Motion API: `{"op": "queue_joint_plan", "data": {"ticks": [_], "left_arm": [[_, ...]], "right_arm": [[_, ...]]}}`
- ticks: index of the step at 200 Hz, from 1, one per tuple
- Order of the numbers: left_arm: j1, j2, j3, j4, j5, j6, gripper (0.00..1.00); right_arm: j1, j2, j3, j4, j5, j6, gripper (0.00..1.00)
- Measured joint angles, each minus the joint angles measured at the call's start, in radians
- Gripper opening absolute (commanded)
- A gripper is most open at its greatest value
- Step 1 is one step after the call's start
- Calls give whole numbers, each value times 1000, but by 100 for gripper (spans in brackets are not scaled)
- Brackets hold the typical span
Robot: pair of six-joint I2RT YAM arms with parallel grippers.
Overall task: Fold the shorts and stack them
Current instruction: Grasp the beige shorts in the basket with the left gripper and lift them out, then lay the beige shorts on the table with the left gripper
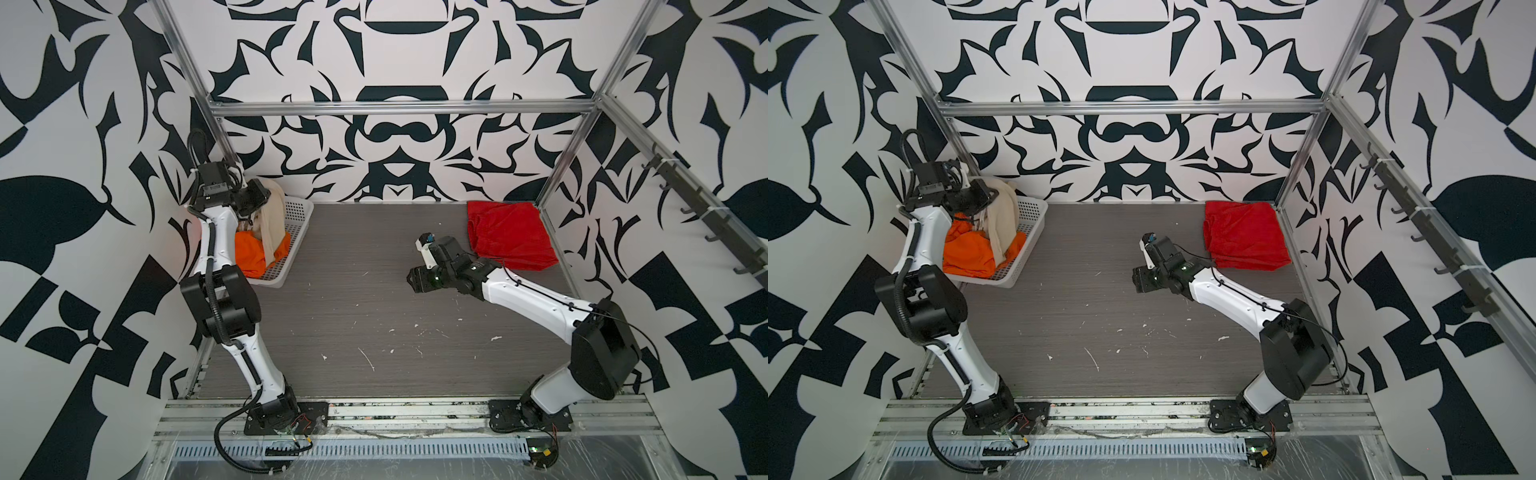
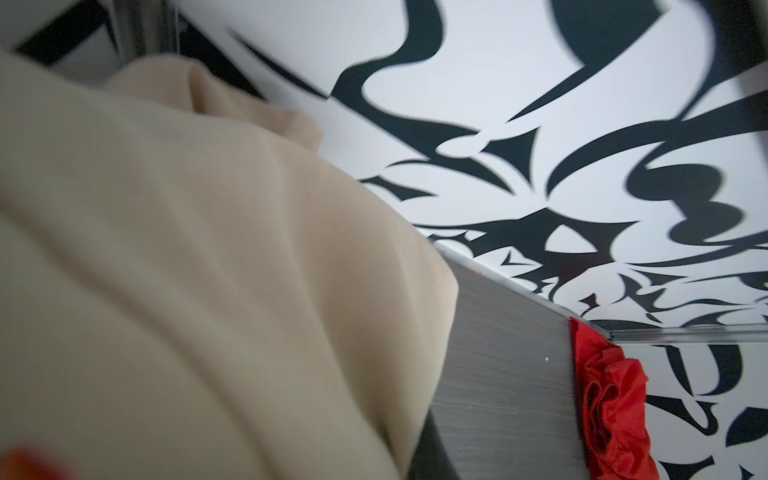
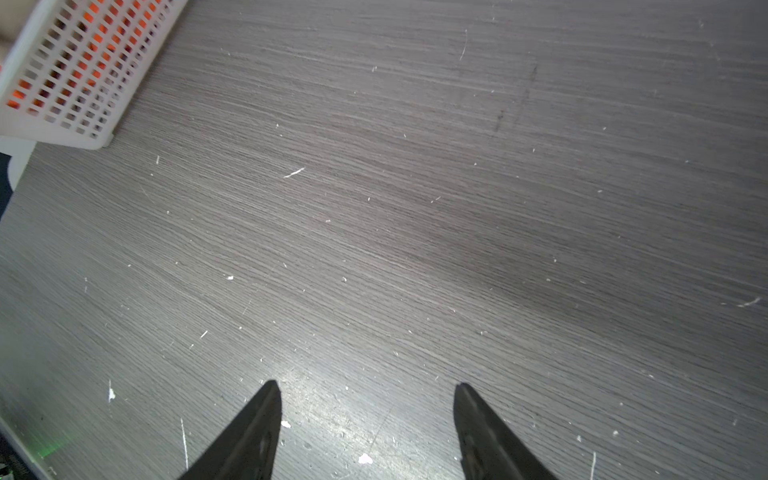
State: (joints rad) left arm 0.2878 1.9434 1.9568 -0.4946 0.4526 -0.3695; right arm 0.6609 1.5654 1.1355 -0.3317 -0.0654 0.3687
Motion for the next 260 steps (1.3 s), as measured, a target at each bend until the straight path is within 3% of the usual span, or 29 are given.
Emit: {"op": "queue_joint_plan", "data": {"ticks": [102, 134, 166, 195, 213, 224, 243, 260], "left_arm": [[-108, -47, 254, 48, 55, 8, 9], [-232, -74, 362, -6, 42, 61, 10], [-380, -176, 360, -50, 27, 122, 11], [-481, -319, 257, -59, 6, 153, 12], [-527, -428, 101, -32, -15, 153, 18], [-542, -492, -20, -9, -26, 146, 29], [-547, -592, -293, 59, -68, 97, 57], [-545, -628, -514, 87, -137, 42, 72]], "right_arm": [[0, 12, 3, 21, -1, 8, 70], [-12, 2, 14, 30, -5, 18, 70], [-78, -48, 25, 32, -38, 45, 70], [-165, -98, 53, 24, -46, 50, 69], [-208, -133, 61, 11, -42, 47, 70], [-224, -155, 61, -8, -35, 43, 70], [-235, -188, 59, -55, -9, 30, 70], [-235, -220, 44, -114, 24, 16, 70]]}}
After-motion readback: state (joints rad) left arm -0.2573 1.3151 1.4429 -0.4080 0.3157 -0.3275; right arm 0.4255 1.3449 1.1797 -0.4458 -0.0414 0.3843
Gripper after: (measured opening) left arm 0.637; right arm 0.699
